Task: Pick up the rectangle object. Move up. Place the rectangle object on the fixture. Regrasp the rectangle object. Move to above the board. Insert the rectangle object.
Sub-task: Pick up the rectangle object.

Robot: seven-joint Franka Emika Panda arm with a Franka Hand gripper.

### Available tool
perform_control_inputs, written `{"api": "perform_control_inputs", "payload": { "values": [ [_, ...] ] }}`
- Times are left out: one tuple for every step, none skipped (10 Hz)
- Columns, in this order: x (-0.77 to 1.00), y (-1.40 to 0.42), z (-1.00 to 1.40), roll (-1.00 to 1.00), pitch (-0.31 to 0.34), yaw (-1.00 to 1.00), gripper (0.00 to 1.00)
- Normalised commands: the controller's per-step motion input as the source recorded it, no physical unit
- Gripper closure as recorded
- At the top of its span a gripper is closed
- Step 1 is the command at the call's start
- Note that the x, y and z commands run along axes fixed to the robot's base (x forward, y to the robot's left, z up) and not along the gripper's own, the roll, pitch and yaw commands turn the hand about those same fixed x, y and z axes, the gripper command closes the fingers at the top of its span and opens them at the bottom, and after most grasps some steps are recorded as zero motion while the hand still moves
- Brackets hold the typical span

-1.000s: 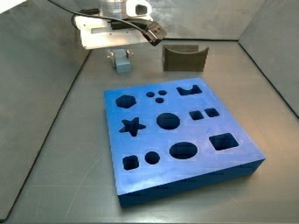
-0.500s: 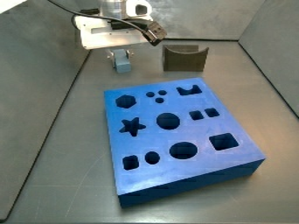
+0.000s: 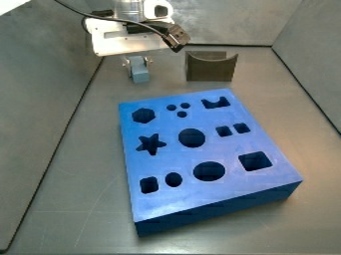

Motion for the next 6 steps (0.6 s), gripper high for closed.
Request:
{"api": "perform_control_inputs", "payload": {
  "values": [
    [0.0, 0.0, 0.0, 0.0, -0.02, 0.0, 1.0],
    [0.0, 0.0, 0.0, 0.0, 0.009, 0.0, 1.0],
    [0.01, 0.0, 0.0, 0.0, 0.014, 0.0, 1.0],
    [0.01, 0.0, 0.0, 0.0, 0.029, 0.0, 1.0],
    [0.05, 0.0, 0.0, 0.0, 0.091, 0.0, 1.0],
    [0.04, 0.0, 0.0, 0.0, 0.074, 0.0, 1.0]
  ]
}}
